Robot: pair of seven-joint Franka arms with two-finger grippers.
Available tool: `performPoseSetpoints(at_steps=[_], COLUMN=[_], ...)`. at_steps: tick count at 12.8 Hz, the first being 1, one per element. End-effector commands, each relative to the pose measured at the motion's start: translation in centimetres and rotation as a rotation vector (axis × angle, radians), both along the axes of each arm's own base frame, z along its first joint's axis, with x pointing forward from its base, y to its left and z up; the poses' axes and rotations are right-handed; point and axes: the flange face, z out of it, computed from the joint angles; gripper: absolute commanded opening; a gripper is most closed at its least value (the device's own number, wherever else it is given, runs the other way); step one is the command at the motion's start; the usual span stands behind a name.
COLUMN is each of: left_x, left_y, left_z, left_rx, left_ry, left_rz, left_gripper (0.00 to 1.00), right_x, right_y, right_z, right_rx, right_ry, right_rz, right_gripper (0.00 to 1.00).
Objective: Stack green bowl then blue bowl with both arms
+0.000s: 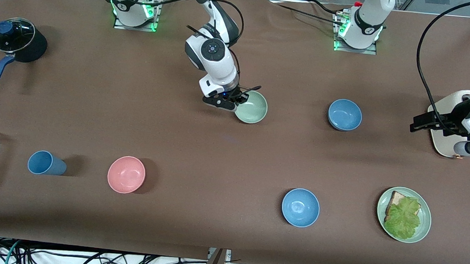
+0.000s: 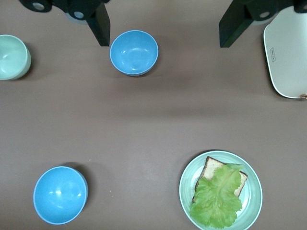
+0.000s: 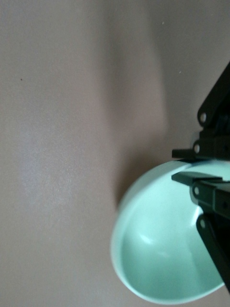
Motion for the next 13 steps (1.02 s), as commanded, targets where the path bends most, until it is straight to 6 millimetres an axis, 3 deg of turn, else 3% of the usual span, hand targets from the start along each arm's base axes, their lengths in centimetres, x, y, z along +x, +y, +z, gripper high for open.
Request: performPoseSetpoints(at_steps=[1, 5, 7, 9, 10, 12, 13], left_x=[0.5, 1.0, 0.7, 0.3, -0.4, -1.6, -2.3], left_y=[0.1, 0.1, 0.2, -0.5, -2.3, -3.1, -3.0], left_z=[0.0, -2.0, -6.0, -11.0, -13.0, -15.9, -17.6], left_rx=[0.012, 0.012, 0.010, 0.014, 0.018, 0.019, 0.019], left_ry=[0.008, 0.031, 0.055, 0.040, 0.063, 0.111, 0.112], left_rz=[-0.021, -0.023, -0.019, -0.026, -0.056, -0.066, -0.064], left_gripper=[1.00, 1.00, 1.00, 1.00, 1.00, 1.00, 1.00], right_x=[3.8, 12.8, 14.6, 16.6, 17.3, 17.7, 17.3], right_y=[-2.3, -12.8, -16.3, -22.9, -26.7, -33.3, -35.3], right_z=[2.1, 14.4, 17.9, 20.5, 21.9, 24.8, 26.4], right_rx=[-0.021, -0.119, -0.153, -0.173, -0.135, -0.092, -0.087], right_ry=[-0.061, -0.136, -0.124, -0.116, -0.091, -0.056, -0.053], right_rz=[-0.026, 0.012, 0.062, 0.142, 0.168, 0.215, 0.205], right_gripper=[1.00, 1.00, 1.00, 1.00, 1.00, 1.00, 1.00])
